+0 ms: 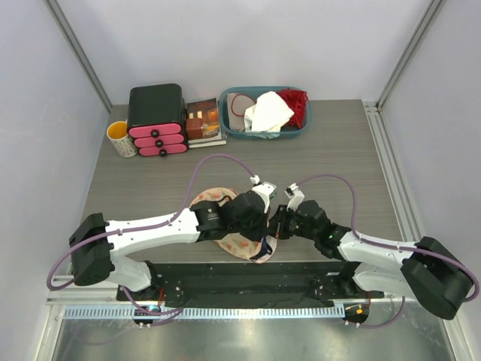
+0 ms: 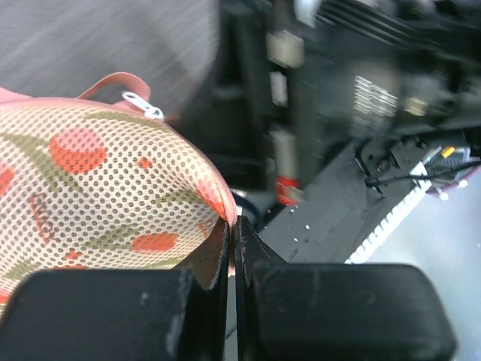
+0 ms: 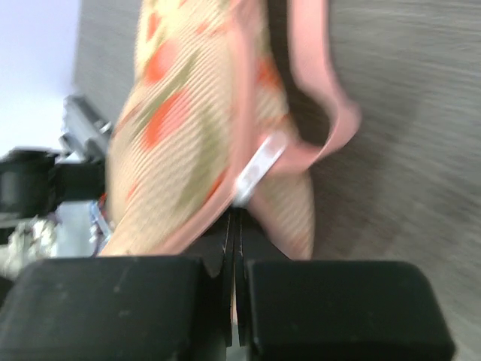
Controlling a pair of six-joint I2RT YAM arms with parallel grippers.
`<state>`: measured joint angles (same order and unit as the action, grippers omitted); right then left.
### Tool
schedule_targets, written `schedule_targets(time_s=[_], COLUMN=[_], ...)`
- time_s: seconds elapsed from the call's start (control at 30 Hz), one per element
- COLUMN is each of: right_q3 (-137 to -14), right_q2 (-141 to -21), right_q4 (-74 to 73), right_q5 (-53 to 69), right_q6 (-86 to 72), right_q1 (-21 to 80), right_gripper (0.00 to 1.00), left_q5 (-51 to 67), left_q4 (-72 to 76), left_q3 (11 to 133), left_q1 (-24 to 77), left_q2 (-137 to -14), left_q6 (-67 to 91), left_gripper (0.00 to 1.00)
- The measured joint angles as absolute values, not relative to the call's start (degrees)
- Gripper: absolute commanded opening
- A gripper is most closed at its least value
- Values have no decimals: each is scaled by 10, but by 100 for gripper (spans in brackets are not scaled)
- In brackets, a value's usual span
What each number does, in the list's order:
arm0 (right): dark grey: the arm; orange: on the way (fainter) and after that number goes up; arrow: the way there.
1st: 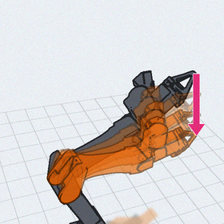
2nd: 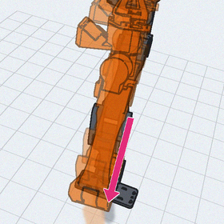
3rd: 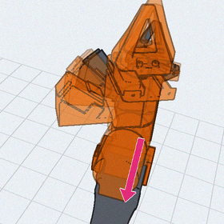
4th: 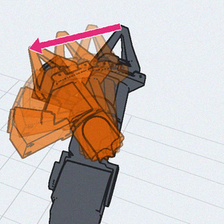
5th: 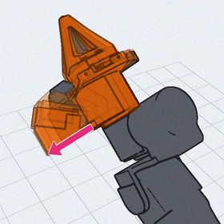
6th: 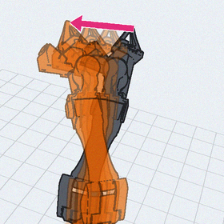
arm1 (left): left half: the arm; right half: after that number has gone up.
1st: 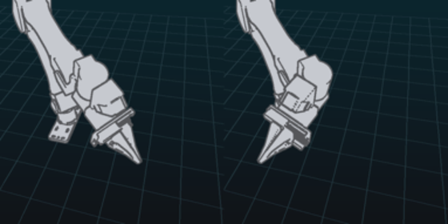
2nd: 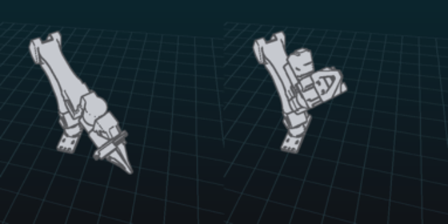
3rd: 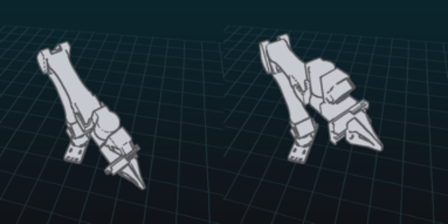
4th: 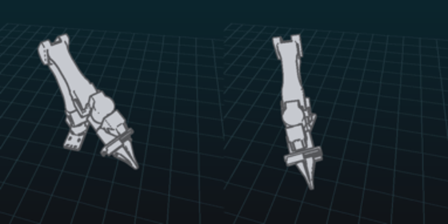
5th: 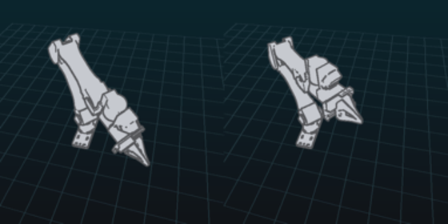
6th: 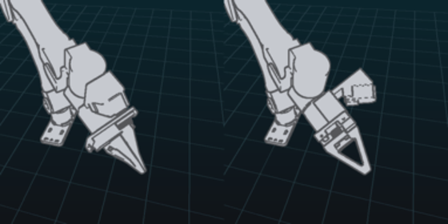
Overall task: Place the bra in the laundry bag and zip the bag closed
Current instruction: Adjust the bra in the laundry bag.
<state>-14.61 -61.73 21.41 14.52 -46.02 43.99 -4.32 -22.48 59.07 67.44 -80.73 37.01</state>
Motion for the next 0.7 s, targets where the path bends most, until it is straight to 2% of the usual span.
schedule_targets(time_s=[0.1,0.2,0.37,0.43,0.57,0.7], right_q3=[-147,-149,-161,-162,-163,-166], right_q2=[-649,-656,-623,-595,-538,-482], right_q4=[235,240,202,178,121,55], right_q5=[100,63,24,19,14,17], right_q6=[-461,-461,-457,-455,-453,-452], right_q1=[447,451,453,453,453,453], right_gripper=[1,9,27,37,48,55], left_q5=[-42,-45,-59,-65,-79,-86], left_q4=[-224,-225,-226,-227,-232,-238], left_q3=[592,592,592,592,592,592], left_q1=[688,693,693,693,693,693], left_q2=[-809,-811,-811,-811,-810,-809], left_q6=[370,370,370,369,368,364], left_gripper=[0,0,0,0,0,0])
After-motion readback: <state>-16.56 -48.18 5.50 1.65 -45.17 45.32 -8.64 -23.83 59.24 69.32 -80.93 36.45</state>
